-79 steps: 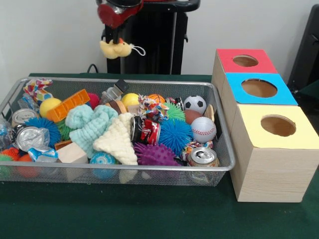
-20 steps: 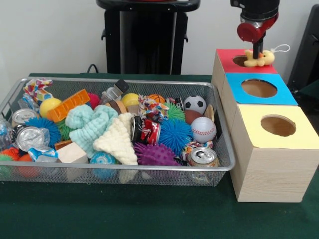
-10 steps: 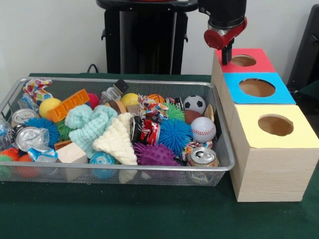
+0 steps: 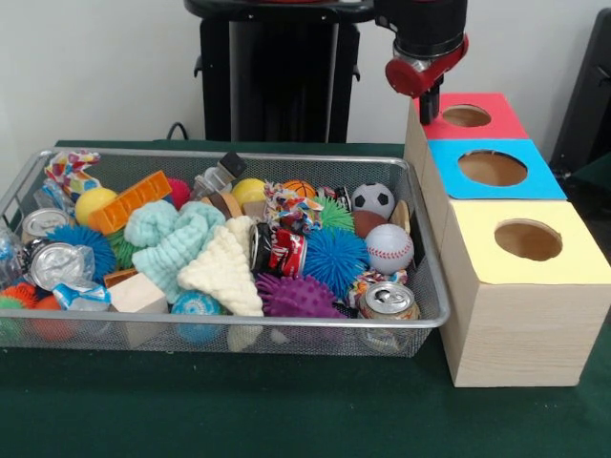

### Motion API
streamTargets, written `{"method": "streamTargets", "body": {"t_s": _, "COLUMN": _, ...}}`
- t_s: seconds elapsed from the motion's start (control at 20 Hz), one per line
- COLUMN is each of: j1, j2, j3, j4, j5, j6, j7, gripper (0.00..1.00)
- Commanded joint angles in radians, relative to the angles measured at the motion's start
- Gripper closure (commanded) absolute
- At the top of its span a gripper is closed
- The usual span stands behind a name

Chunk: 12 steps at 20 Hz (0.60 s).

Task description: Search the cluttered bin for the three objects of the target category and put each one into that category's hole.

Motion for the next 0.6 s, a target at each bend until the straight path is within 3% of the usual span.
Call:
{"method": "streamTargets", "body": {"t_s": 0.05, "j1": -0.030, "j2": 0.051, "j3": -0.042, "j4": -0.081, "j5": -0.085, "j6": 0.075, "j7": 0.084, "gripper": 1.00}}
{"method": "streamTargets", "body": {"t_s": 0.2, "j1": -0.039, "j2": 0.024, "j3": -0.031, "j4": -0.082, "j5": -0.097, "j6": 0.104, "j7": 0.054, "gripper": 1.00}}
{"method": "streamTargets", "body": {"t_s": 0.4, "j1": -0.071, "j2": -0.023, "j3": -0.036, "j4": -0.138, "j5": -0.164, "j6": 0.192, "j7": -0.038, "gripper": 1.00}}
{"method": "streamTargets", "body": {"t_s": 0.6, "j1": -0.138, "j2": -0.077, "j3": 0.016, "j4": -0.180, "j5": -0.203, "j6": 0.260, "j7": -0.120, "gripper": 1.00}}
